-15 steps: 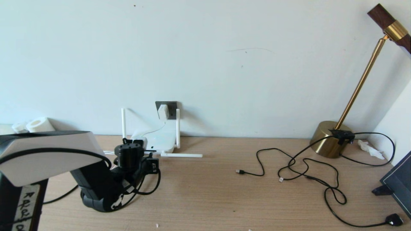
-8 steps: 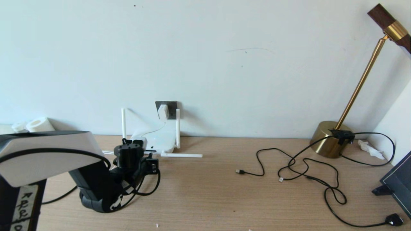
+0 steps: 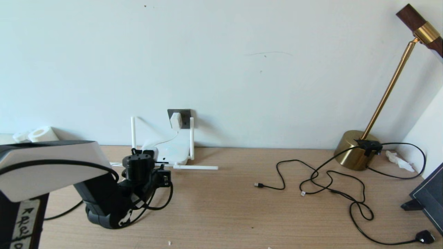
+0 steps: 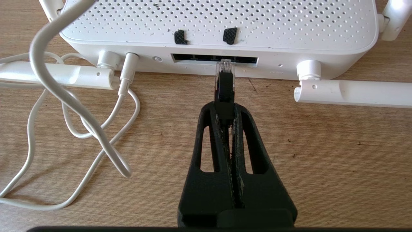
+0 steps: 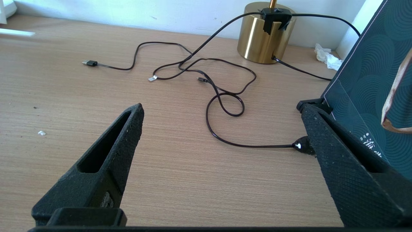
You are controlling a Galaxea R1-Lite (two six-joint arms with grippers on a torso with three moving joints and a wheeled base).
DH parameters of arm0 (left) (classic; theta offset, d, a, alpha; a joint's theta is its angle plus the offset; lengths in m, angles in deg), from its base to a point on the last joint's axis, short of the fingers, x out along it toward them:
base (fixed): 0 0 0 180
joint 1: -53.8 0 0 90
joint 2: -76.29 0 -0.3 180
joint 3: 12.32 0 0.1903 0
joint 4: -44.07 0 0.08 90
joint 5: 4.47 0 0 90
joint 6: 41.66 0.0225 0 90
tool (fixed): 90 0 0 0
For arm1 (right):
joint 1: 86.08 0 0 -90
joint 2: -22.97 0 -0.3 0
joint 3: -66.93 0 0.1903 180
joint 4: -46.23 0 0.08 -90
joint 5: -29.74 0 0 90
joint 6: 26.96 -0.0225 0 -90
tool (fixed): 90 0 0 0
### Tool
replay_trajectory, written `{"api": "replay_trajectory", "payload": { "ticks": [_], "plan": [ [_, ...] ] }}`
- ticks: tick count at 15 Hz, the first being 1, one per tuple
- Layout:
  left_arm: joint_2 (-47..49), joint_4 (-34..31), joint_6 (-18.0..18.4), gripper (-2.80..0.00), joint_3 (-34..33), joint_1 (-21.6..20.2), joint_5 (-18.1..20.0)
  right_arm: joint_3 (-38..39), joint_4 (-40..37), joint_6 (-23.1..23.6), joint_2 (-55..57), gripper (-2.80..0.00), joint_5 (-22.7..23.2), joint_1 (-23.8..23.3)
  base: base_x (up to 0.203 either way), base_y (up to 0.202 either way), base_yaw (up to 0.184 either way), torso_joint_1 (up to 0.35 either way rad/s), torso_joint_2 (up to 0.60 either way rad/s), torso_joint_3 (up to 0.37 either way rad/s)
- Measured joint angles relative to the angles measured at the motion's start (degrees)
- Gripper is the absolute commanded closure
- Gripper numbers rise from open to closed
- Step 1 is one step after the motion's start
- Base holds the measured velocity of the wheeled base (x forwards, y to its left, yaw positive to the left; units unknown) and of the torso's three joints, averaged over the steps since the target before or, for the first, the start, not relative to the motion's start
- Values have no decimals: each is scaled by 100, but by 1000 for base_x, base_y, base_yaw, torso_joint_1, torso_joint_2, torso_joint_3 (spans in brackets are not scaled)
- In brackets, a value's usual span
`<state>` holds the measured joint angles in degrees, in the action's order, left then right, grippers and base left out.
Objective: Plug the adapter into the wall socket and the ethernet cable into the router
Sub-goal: Plug cable into router interface
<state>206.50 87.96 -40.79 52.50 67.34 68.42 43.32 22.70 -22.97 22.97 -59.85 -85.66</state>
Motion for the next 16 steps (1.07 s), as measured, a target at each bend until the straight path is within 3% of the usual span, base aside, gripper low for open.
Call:
{"api": "replay_trajectory", "payload": {
  "ticks": [16],
  "plan": [
    [22,-4,5,0,66,0,0,0,-2,2,0,-280,-1,0,0,0,0,0,0,0]
  ]
}}
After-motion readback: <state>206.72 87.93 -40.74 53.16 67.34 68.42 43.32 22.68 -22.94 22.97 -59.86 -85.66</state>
